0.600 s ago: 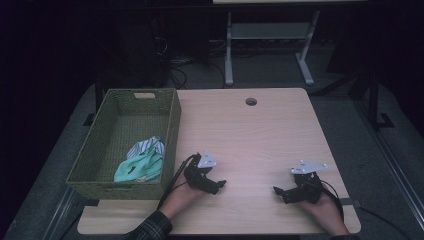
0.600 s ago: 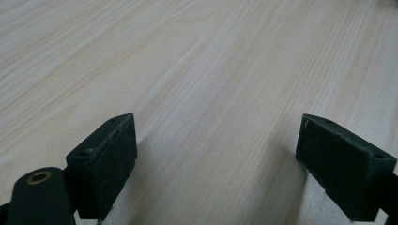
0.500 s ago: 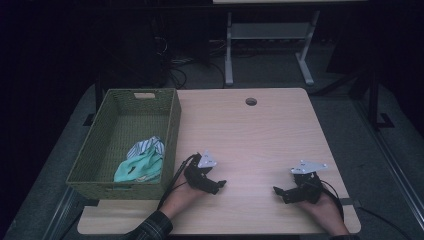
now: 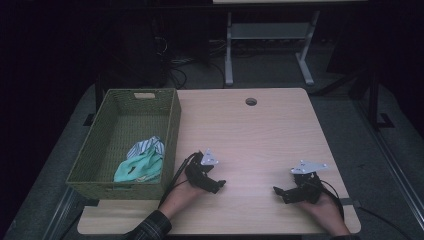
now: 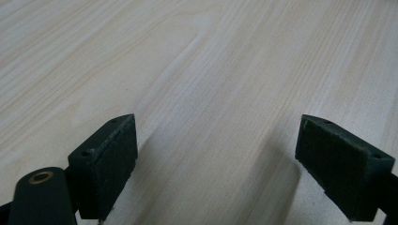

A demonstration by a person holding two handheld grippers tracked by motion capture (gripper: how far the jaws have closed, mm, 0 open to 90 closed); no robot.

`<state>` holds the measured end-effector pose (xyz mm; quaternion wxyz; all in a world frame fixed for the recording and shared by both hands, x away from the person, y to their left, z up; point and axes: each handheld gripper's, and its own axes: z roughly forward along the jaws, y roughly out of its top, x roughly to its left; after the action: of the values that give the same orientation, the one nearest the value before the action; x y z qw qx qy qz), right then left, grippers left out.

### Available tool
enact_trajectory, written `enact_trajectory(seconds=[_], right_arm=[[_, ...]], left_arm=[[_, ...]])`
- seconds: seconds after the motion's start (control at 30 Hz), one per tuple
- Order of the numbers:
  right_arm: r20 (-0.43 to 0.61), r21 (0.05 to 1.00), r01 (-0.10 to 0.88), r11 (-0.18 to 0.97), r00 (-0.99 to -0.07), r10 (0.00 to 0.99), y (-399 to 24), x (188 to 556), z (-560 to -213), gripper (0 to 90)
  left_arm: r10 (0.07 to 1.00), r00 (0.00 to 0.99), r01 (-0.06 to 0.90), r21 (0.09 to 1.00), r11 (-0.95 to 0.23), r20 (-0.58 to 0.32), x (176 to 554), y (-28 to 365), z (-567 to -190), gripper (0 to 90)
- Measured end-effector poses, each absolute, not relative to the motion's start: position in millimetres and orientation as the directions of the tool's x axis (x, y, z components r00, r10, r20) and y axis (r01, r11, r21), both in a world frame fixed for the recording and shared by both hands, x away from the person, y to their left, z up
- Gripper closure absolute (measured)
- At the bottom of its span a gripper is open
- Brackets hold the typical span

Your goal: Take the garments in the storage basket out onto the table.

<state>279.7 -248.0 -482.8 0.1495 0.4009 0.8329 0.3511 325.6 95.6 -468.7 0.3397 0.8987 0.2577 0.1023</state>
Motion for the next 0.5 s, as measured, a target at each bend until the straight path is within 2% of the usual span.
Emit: enact_trajectory(seconds=[0.5], right_arm=[[0.036, 0.703, 0.567, 0.43, -0.632, 0.774, -247.8, 279.4, -482.8, 2.2]], left_arm=[[0.538, 0.843, 0.401, 0.659, -0.636, 0.007, 325.5, 96.9, -460.9, 12.8]])
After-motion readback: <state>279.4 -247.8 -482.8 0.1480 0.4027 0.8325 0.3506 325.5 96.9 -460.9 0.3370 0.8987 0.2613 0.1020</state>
